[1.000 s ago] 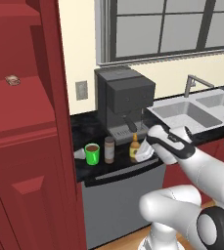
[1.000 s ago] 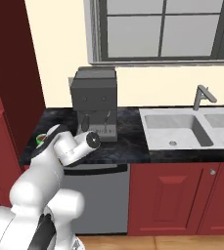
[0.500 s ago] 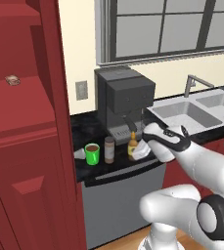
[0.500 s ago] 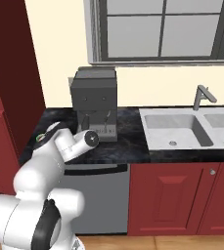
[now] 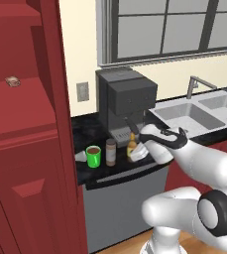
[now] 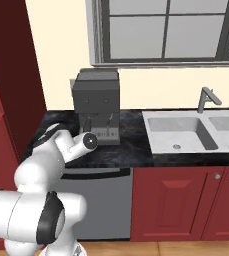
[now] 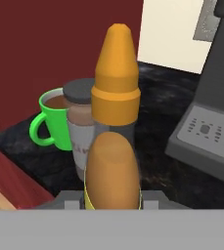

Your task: Pick the cinnamon and honey bottle from the cabinet and place them next to the mug.

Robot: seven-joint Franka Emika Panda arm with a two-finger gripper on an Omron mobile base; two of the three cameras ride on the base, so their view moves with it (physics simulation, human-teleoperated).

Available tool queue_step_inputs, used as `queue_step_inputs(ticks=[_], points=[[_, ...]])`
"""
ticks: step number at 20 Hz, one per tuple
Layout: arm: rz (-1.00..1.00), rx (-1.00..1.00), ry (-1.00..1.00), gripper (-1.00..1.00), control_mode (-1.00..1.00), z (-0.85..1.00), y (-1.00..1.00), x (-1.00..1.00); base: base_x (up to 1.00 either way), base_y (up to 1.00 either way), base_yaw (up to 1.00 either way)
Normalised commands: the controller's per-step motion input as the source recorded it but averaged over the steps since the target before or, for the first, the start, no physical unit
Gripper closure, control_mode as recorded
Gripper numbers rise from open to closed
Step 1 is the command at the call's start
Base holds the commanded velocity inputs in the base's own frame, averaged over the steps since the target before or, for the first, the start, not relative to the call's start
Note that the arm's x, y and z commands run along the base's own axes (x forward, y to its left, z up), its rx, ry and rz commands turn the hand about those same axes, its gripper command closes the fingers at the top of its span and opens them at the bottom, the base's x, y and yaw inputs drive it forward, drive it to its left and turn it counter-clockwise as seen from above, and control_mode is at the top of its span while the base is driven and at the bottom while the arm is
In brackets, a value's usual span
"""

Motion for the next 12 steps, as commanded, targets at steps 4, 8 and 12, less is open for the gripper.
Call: queue_step_inputs(ticks=[4,8,12], points=[[-0.05,0.00,0.00,1.00,-1.00,-0.01,0.14,0.04,0.00,0.00,0.00],[-0.04,0.00,0.00,1.00,-1.00,0.00,0.01,0.12,0.00,0.00,0.00],[-0.03,0.00,-0.01,1.00,-1.00,-0.04,0.01,0.15,0.00,0.00,0.00]])
